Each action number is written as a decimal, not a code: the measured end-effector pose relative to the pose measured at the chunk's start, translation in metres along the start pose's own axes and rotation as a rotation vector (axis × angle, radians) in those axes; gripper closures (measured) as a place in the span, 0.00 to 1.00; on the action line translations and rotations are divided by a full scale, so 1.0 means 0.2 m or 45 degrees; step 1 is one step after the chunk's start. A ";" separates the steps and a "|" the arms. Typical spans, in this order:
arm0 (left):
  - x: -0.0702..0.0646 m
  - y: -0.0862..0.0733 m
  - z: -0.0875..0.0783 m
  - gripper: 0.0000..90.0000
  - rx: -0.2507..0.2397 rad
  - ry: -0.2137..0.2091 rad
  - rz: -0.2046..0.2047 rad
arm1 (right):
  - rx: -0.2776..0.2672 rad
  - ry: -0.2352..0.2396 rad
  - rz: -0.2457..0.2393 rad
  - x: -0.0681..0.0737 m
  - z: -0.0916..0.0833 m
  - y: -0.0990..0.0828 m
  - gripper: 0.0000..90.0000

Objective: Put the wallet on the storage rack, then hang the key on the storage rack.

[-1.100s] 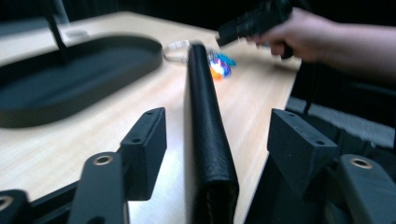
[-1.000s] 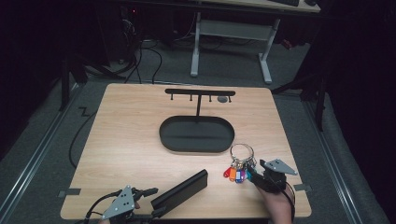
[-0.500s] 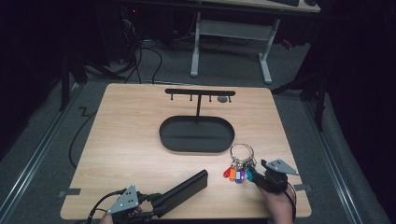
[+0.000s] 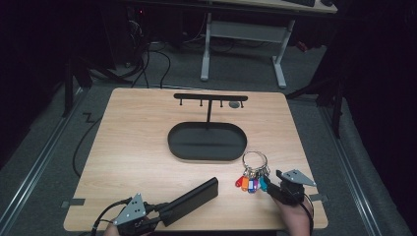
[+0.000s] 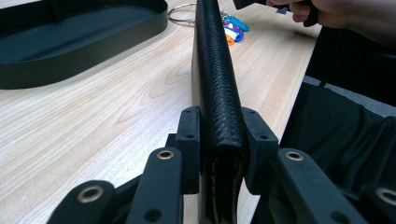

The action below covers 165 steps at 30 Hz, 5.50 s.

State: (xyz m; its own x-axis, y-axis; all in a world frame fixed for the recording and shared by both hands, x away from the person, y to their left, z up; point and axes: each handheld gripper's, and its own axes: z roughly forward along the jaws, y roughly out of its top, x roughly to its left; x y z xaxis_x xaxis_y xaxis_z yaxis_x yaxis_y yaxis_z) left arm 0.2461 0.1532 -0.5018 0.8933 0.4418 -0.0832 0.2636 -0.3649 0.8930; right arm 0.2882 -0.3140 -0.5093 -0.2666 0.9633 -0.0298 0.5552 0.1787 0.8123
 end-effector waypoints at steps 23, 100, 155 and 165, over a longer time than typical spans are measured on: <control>0.00 0.07 0.01 0.82 -0.100 0.056 -0.013 | -0.069 0.025 0.032 -0.03 -0.05 0.01 0.57; 0.64 0.56 0.52 0.82 -0.204 0.169 -0.149 | -0.087 0.026 0.062 -0.01 -0.06 -0.01 0.49; 0.58 0.52 0.61 0.82 -0.187 0.127 -0.099 | -0.032 0.044 0.033 0.02 -0.01 -0.01 0.49; 0.66 0.52 0.66 0.77 -0.150 0.258 -0.077 | -0.037 0.044 0.037 0.03 -0.02 -0.01 0.49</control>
State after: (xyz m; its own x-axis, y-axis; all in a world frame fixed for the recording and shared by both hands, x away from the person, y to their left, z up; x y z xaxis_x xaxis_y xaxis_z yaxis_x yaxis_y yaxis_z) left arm 0.4402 0.0650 -0.4786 0.7827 0.6197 -0.0580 0.2594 -0.2399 0.9355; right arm 0.2822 -0.3091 -0.5091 -0.2783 0.9604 0.0138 0.5398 0.1445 0.8293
